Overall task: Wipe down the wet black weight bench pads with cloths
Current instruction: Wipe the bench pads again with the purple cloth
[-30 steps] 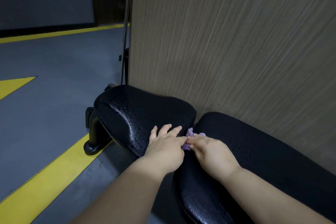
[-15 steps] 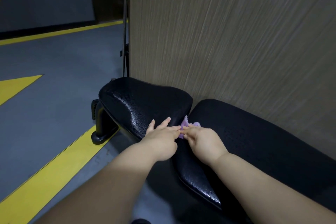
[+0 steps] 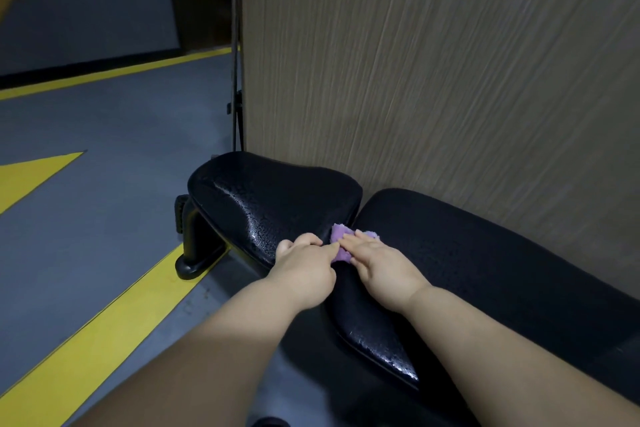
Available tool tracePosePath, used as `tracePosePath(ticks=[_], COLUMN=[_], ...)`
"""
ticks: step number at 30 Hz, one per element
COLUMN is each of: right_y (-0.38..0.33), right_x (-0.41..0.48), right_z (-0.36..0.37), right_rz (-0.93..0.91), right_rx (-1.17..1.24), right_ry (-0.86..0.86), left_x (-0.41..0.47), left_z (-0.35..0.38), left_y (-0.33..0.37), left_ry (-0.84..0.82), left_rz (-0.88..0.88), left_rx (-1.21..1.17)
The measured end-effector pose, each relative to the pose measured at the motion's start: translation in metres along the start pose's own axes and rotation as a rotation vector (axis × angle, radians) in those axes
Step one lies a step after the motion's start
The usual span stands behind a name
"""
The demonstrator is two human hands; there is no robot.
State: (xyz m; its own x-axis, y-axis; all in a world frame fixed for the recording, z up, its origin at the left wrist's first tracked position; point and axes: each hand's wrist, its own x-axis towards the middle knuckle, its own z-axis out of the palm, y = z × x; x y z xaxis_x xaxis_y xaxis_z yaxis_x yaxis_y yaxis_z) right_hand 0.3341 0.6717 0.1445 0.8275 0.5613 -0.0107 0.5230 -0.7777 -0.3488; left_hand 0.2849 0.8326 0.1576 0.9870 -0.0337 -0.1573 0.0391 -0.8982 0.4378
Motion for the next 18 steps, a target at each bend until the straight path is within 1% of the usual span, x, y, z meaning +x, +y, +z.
tracePosePath(ticks=[4, 8, 11, 13, 16, 18], right_y=[-0.003, -0.005, -0.007, -0.010, -0.016, -0.020], right_x=[-0.007, -0.027, -0.040, -0.041, -0.029, -0.021], right_z=[-0.003, -0.003, 0.001, -0.001, -0.004, -0.003], right_rz=[0.013, -0.054, -0.088, -0.079, -0.060, -0.031], right_rx=[0.046, 0.068, 0.069, 0.064, 0.031, 0.010], right_ry=[0.014, 0.015, 0.016, -0.003, -0.050, -0.072], left_x=[-0.004, -0.017, -0.024, -0.028, -0.028, -0.027], left_z=[0.003, -0.001, -0.003, -0.001, 0.001, 0.004], left_y=[0.003, -0.002, -0.010, -0.013, -0.010, -0.004], left_ry=[-0.070, -0.134, -0.147, -0.155, -0.117, -0.119], left_rz=[0.006, 0.000, 0.023, -0.002, -0.063, -0.064], left_rx=[0.032, 0.021, -0.007, -0.056, -0.167, -0.183])
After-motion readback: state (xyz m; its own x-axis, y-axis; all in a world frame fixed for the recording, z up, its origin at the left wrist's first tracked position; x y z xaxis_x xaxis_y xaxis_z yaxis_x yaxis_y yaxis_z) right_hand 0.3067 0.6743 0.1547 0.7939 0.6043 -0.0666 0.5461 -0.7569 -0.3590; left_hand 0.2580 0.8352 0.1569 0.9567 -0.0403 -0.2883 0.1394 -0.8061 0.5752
